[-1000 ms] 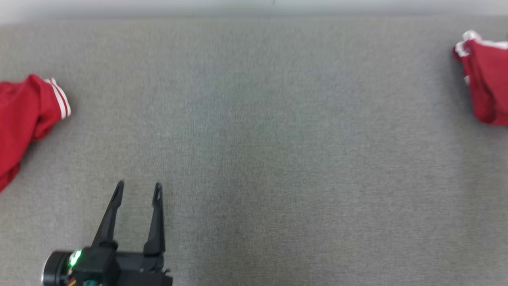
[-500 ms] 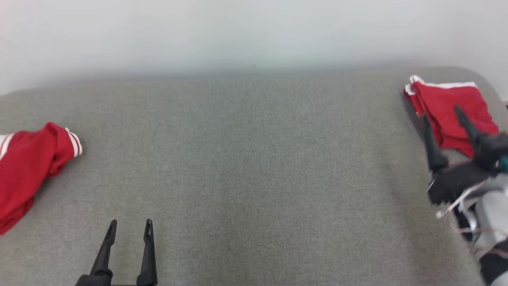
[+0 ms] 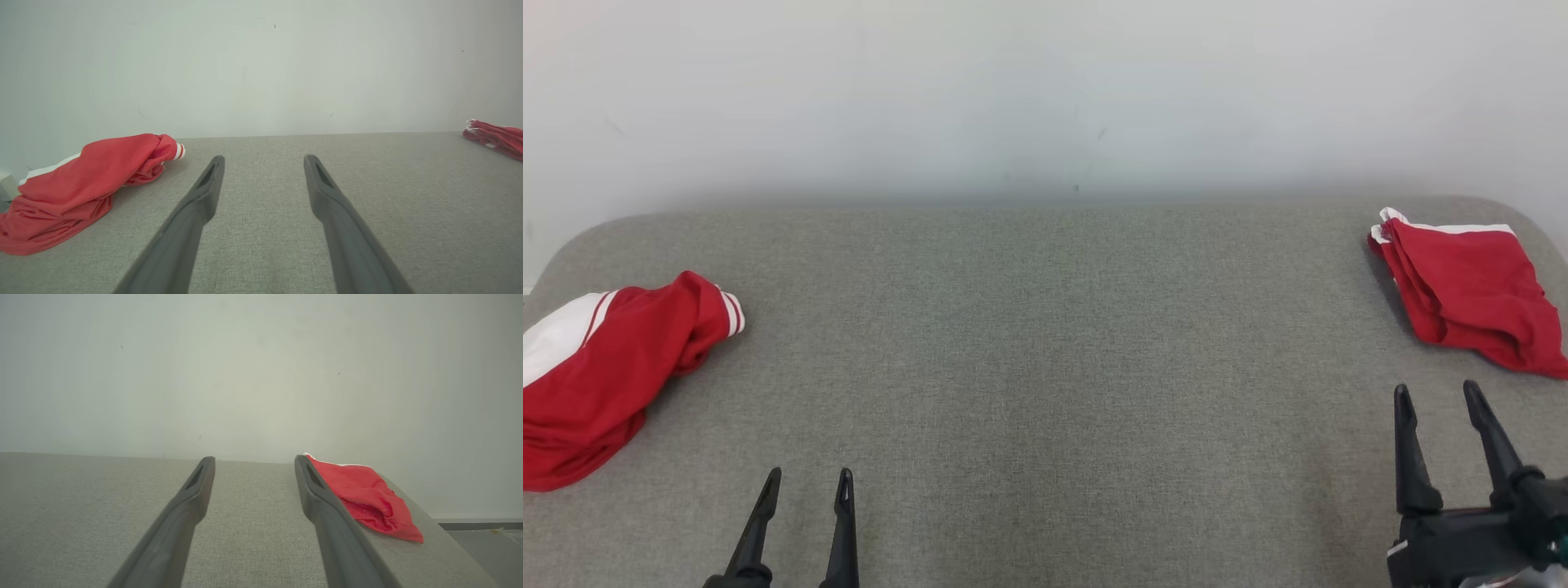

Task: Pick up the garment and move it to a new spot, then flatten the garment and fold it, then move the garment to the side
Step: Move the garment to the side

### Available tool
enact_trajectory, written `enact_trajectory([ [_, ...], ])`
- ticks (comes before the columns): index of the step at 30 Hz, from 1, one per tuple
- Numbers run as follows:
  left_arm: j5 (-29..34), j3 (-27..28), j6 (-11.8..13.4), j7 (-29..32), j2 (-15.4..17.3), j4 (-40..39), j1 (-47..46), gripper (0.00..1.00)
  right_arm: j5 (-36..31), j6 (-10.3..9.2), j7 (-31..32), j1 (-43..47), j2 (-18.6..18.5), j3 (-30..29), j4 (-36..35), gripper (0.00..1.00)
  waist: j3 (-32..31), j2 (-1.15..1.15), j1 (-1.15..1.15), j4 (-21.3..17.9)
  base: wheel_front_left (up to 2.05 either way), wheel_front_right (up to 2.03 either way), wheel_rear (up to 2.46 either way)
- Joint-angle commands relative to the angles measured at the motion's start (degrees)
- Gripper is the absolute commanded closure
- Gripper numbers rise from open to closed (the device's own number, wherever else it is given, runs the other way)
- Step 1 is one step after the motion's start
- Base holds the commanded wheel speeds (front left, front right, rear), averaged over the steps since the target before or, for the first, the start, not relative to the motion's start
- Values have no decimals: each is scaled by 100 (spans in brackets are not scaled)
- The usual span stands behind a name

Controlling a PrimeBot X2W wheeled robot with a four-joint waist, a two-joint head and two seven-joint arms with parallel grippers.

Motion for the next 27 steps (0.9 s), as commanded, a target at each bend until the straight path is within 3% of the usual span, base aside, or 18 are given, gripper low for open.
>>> enact_trajectory([
  [1,25,-2,9,-16,0,20,59,0,-43,-14,-11,176,154,-61,-148,0,-29,1,1,21,0,0,0],
  [5,25,17,-7,-16,0,47,93,0,-77,-14,-11,592,506,-77,-480,0,-52,1,1,24,0,0,0],
  [13,10,48,56,-16,-1,202,94,0,-48,-14,-10,836,851,222,-474,0,-85,1,1,32,0,0,0],
  [18,-66,-5,113,-16,-1,417,81,0,-110,-14,-11,816,934,392,-339,0,-115,1,1,45,0,0,0],
  [27,-337,212,-67,-16,0,582,176,0,28,-14,-11,867,960,439,-179,0,-190,1,1,85,0,0,0],
])
